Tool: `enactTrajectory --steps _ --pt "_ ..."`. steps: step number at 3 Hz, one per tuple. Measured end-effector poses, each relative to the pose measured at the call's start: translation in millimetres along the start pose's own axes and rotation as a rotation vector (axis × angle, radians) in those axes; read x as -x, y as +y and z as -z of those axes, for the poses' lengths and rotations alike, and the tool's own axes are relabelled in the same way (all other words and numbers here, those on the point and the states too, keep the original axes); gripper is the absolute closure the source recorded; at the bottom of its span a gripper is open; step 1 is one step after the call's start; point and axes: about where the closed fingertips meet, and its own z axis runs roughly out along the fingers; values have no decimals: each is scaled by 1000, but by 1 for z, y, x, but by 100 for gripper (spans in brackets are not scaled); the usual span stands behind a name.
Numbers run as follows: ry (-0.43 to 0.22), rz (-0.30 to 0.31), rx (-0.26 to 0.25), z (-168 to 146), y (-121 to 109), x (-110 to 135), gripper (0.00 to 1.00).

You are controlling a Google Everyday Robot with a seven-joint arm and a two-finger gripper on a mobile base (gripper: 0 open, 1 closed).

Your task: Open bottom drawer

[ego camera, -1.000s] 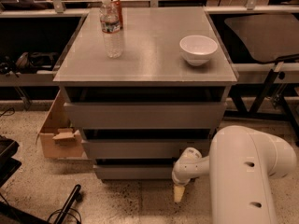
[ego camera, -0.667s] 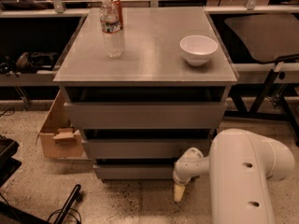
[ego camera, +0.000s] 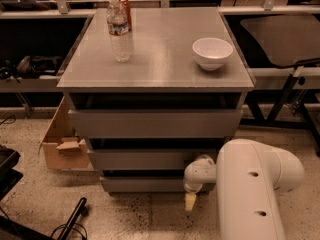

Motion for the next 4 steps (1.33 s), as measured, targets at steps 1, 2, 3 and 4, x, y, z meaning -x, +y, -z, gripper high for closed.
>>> enactTrajectory --steps 1,2,3,4 --pt "11 -2 20 -13 -2 3 0" --pt "12 -6 39 -26 0 6 18" --pt "9 -20 52 -34 3 2 41" --pt "4 -45 56 -32 7 -5 66"
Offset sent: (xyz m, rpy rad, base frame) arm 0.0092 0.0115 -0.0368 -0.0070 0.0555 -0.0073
